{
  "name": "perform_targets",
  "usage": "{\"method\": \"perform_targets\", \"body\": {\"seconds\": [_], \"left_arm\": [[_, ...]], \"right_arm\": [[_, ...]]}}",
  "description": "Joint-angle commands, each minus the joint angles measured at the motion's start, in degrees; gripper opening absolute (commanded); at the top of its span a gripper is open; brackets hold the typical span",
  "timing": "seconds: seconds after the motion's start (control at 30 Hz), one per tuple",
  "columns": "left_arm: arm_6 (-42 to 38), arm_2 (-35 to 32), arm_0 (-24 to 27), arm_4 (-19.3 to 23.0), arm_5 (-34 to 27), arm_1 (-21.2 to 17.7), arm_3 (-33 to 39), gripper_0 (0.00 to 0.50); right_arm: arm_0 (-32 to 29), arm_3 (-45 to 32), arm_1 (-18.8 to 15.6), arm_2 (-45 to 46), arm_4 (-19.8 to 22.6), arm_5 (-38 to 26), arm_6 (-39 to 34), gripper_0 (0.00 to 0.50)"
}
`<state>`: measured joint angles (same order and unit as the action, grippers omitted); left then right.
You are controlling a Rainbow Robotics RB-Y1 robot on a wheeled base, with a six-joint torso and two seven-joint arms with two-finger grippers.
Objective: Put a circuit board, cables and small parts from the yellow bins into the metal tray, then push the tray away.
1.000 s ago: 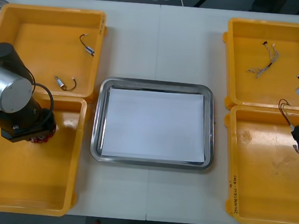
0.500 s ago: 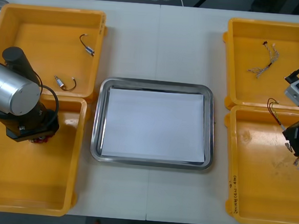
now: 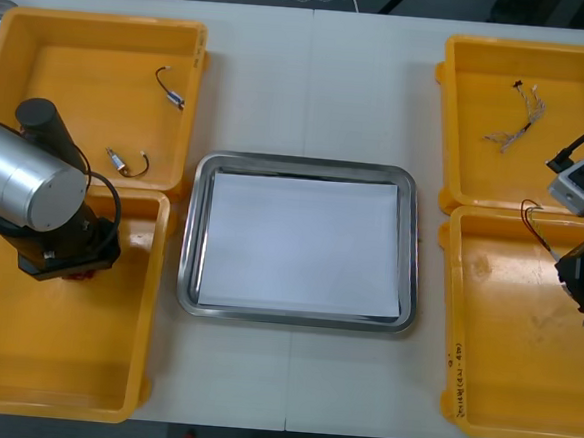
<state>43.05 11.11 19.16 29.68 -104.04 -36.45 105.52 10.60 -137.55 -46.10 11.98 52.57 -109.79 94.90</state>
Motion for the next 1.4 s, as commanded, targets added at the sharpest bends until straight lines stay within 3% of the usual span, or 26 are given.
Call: {"method": "perform_targets", "body": {"seconds": [0.03,0.53,0.73,0.93,1.4], "left_arm": [[-6.5,1.3,1.4,-0.4,0.9,0.2,0.2,0.002],[-5.4,1.2,1.0,0.0,0.8,-0.1,0.6,0.0],[-5.2,-0.1,0.9,2.5,-1.2,-1.8,3.1,0.0],[-4.6,-2.0,0.9,4.6,-5.7,-3.6,7.5,0.0],[-4.5,-7.3,-0.4,11.3,-6.0,-7.8,21.0,0.0]], "right_arm": [[1.4,-1.7,-2.5,-0.7,-0.2,-0.2,2.5,0.0],[1.4,-1.7,-2.4,-0.7,0.1,-0.2,2.9,0.0],[1.4,-1.8,-2.4,-0.7,0.0,-0.2,2.9,0.0],[1.4,-1.7,-2.4,-0.8,-0.4,-0.2,2.9,0.0],[1.4,-1.7,-2.4,-0.7,-1.0,-0.2,2.9,0.0]]}}
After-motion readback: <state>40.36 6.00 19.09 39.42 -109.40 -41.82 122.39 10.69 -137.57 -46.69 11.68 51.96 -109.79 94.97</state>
